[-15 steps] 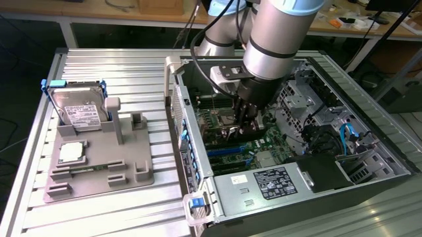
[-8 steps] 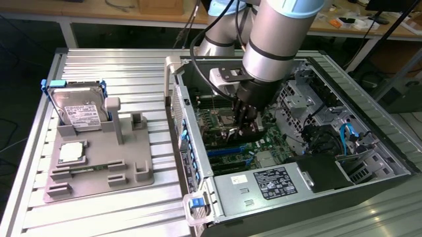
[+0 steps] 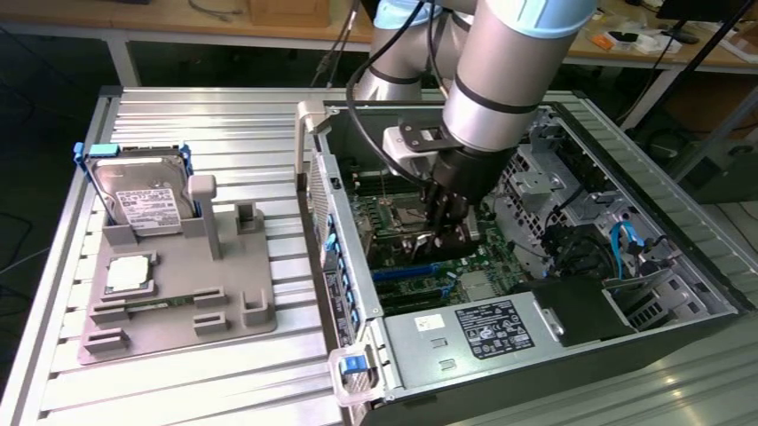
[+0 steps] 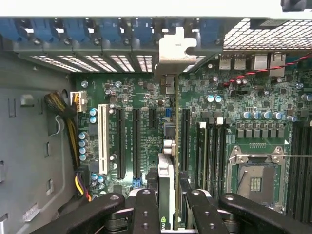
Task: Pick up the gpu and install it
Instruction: 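Insert the gpu into the slot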
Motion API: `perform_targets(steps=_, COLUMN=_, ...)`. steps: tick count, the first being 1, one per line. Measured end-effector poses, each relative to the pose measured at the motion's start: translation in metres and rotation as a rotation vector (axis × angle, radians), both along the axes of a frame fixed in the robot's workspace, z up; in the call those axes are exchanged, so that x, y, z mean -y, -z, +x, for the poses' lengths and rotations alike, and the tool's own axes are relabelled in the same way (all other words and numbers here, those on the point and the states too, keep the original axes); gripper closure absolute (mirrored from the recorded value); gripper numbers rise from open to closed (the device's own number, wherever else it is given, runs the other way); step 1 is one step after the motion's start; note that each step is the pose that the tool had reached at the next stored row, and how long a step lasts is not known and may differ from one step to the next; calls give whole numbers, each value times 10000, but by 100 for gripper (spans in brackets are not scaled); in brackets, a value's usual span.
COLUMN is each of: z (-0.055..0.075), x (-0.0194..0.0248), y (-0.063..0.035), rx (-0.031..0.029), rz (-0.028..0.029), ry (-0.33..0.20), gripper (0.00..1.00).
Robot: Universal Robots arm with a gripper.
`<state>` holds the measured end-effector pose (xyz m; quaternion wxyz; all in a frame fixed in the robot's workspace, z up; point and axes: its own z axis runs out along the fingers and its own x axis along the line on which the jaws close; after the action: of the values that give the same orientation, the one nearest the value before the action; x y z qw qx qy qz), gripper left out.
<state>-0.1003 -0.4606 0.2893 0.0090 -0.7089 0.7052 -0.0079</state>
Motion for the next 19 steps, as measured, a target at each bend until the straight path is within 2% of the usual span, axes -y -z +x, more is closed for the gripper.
perform_targets(steps=10, z=-75, x=6, y=20, rx=0, rz=0, ry=1, gripper=73)
perform_targets(steps=19, z=-75, x=7, y=76, rx=0, rz=0, ry=0, gripper=73)
